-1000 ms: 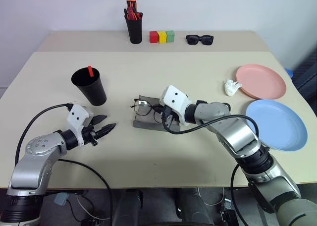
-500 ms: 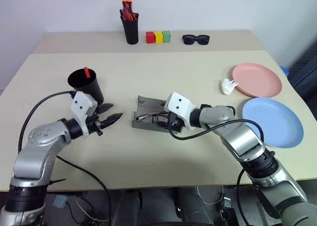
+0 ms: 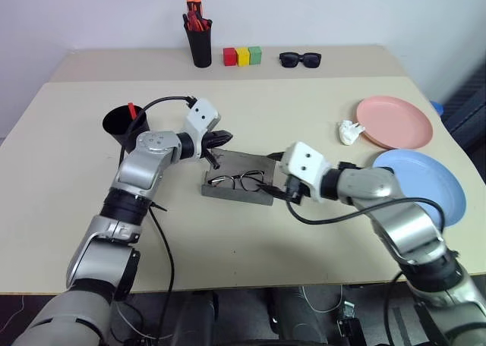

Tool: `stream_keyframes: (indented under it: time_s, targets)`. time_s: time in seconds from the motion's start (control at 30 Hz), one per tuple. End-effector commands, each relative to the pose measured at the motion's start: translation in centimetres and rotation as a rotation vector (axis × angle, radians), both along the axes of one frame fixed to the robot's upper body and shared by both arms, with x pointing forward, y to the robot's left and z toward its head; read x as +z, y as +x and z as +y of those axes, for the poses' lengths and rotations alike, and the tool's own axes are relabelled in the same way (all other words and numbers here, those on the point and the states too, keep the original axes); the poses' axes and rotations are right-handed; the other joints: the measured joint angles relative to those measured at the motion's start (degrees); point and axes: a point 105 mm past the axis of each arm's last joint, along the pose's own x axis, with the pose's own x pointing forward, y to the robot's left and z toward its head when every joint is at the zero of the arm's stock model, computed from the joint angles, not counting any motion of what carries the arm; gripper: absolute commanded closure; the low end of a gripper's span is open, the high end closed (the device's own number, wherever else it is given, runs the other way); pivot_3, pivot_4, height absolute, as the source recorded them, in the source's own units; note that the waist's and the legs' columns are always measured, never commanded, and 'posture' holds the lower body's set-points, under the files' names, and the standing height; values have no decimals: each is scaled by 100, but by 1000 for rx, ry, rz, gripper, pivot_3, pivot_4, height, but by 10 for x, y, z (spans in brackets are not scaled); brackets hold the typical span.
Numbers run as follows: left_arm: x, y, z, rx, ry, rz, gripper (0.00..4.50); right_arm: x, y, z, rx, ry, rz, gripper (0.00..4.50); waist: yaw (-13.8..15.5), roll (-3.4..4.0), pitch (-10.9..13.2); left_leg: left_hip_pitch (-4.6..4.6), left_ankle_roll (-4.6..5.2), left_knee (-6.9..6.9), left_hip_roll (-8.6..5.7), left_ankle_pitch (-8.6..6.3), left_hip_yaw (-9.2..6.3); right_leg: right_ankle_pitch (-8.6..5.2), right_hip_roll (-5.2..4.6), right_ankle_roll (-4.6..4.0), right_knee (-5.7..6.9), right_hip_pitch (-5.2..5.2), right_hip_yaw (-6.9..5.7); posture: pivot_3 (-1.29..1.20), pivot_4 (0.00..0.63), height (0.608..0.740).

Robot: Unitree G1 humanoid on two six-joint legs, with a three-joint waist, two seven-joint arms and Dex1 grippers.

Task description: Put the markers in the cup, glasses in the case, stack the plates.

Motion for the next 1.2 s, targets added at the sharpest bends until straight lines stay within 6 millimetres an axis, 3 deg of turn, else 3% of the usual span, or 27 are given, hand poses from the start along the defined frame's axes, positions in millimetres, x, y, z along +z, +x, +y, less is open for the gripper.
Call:
stream_keyframes:
  time_s: [0.03, 0.37, 0.6, 0.67, 0.8, 0.93, 1.2]
  targets:
    - [-6, -1, -5, -109, 98, 24, 4489, 14, -14, -12, -14, 24, -40, 1028, -7, 0, 0, 0, 0, 1, 0, 0, 0, 0, 0, 0, 0, 0, 0, 0, 150, 740]
    - [-13, -33, 2, -386, 179, 98, 4489, 14, -17, -25, -97, 52, -27, 1028, -13, 1, 0, 2, 0, -2, 1, 0, 3, -1, 0, -1, 0, 1, 3, 0, 150, 740]
    - [-30, -73, 19, -491, 256, 124, 4489, 9, -3, -40, -168, 33, -29, 1028, 6, 1, 0, -1, 0, 0, 1, 0, 3, -1, -2, -2, -1, 2, 3, 0, 150, 740]
    - [-31, -74, 21, -472, 253, 79, 4489, 11, 12, -58, -267, 14, -46, 1028, 7, 1, 0, 1, 0, 1, 2, 0, 2, -1, -2, -3, 0, 2, 4, 0, 150, 740]
    - [-12, -64, 19, -377, 129, -45, 4489, 14, 44, -100, -496, -37, -95, 1028, 34, 1, 1, -2, 0, 11, 1, 0, 5, -6, -4, -16, 0, 4, 4, 0, 150, 740]
    - [10, -63, 19, -290, -16, -152, 4489, 10, 80, -156, -724, -207, -181, 1028, 39, 1, 1, -4, 0, 9, 1, 1, 6, 0, -7, -4, -2, 2, 4, 0, 150, 740]
    - [17, -75, 22, -221, -115, -152, 4489, -2, 127, -206, -863, -328, -197, 1028, -36, 13, 7, 6, 0, 1, 1, 1, 14, 2, -5, -3, 5, -2, 9, 0, 150, 740]
